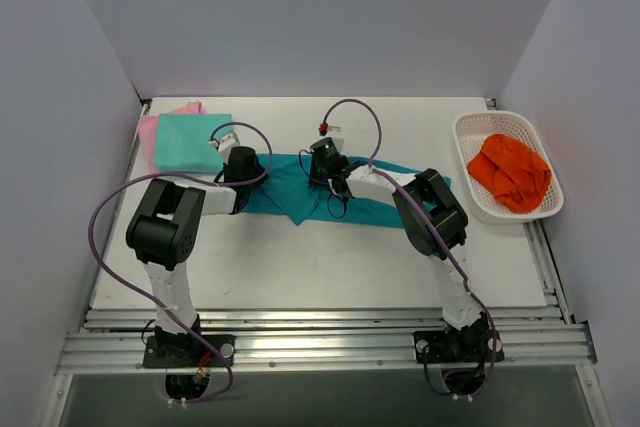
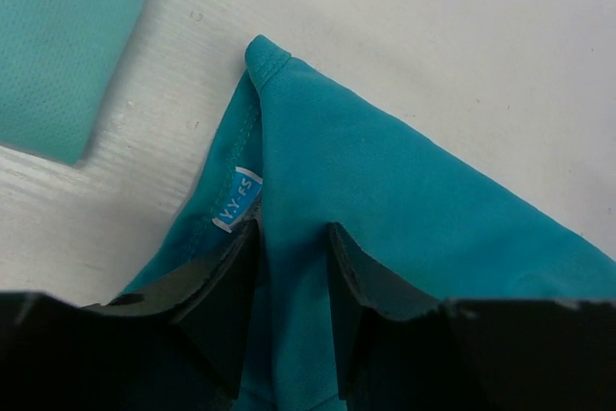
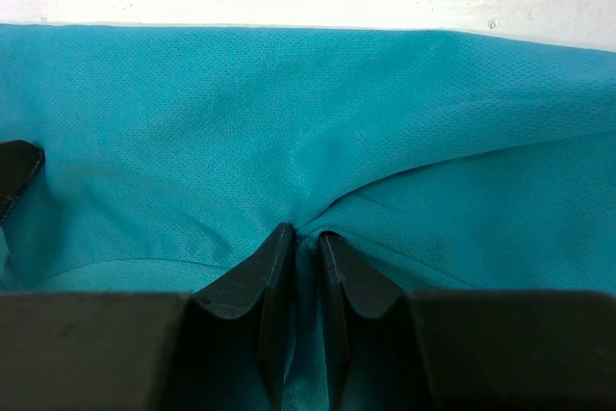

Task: Fold and stack the t-shirts
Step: Fold the other side of the tshirt into a rectangle

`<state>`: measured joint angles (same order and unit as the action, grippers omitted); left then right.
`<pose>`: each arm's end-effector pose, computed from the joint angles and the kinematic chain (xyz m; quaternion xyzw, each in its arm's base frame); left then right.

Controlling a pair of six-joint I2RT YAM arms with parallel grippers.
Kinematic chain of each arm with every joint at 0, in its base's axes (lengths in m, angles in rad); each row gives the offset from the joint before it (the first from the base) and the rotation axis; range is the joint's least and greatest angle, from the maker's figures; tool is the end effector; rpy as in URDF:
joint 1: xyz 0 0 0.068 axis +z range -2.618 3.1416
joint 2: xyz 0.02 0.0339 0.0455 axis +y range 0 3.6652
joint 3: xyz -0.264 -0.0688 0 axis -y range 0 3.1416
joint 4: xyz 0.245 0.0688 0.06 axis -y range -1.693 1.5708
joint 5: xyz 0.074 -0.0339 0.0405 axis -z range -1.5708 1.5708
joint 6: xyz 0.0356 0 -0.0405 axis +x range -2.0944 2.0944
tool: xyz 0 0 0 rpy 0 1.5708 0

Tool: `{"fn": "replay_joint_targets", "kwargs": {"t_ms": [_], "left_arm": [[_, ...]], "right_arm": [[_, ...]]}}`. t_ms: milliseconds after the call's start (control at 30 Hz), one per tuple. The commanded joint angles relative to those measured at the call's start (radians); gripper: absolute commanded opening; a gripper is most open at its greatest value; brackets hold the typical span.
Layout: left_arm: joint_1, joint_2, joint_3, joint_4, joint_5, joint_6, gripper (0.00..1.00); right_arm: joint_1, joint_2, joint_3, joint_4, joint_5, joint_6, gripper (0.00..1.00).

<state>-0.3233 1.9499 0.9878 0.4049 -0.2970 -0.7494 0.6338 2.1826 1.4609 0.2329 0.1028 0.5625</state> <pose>0.3814 -0.1168 0.1349 -0.2530 0.8299 -0.1341 0.4787 0.3984 0.2883 0.1614 -0.0041 0.8565 0.2532 0.4498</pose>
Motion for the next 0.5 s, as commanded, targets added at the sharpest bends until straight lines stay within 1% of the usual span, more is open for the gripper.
{"fn": "replay_joint_targets", "kwargs": {"t_ms": [0, 200, 267, 300, 467], "left_arm": [[0.004, 0.015, 0.054, 0.034, 0.019, -0.014, 0.42], [0.004, 0.020, 0.078, 0.025, 0.009, -0.016, 0.29], [0.004, 0.018, 0.084, 0.023, 0.007, -0.016, 0.26], [0.004, 0.018, 0.089, 0.018, 0.003, -0.016, 0.23], [0.004, 0.027, 0.133, -0.005, 0.006, -0.011, 0.18]], "right_arm": [[-0.011, 0.031, -0.014, -0.023, -0.012, -0.016, 0.14], [-0.013, 0.042, -0.011, -0.017, -0.022, -0.015, 0.14], [-0.014, 0.045, -0.011, -0.017, -0.026, -0.015, 0.14], [-0.014, 0.046, -0.011, -0.015, -0.026, -0.015, 0.14], [-0.016, 0.046, -0.010, -0.014, -0.032, -0.016, 0.14]]}}
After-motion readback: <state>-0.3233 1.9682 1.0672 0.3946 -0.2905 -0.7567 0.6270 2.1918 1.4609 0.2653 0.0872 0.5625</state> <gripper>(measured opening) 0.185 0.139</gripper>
